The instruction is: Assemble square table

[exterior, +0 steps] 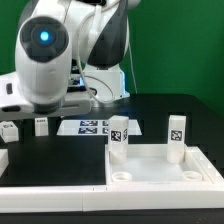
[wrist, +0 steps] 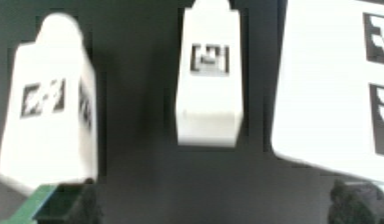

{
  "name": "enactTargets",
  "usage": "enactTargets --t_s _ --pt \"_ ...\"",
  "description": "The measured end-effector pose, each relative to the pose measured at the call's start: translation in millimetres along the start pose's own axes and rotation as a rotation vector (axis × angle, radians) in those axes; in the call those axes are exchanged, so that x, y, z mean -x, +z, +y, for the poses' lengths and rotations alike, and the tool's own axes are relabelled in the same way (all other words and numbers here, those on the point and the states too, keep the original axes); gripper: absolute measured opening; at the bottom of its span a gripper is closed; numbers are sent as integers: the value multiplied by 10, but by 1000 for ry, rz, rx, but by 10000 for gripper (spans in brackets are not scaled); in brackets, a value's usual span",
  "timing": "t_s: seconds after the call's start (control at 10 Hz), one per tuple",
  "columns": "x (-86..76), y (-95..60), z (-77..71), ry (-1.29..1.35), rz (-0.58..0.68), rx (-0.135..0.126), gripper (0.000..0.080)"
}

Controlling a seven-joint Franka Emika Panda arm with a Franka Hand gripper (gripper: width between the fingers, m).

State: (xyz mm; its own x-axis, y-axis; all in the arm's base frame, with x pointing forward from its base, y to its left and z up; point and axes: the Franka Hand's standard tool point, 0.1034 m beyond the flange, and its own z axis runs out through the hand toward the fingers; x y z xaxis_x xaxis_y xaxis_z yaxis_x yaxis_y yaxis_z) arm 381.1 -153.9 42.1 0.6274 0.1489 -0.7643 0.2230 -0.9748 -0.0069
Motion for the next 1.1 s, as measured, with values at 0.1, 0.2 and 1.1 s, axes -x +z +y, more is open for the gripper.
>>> enactTargets --t_s 0.1,0.2,1.1 --pt "65 120 -38 29 -65 -2 649" --pt "66 123 -52 24 -108 -6 649" --pt "265 747 -69 31 -123 -40 649"
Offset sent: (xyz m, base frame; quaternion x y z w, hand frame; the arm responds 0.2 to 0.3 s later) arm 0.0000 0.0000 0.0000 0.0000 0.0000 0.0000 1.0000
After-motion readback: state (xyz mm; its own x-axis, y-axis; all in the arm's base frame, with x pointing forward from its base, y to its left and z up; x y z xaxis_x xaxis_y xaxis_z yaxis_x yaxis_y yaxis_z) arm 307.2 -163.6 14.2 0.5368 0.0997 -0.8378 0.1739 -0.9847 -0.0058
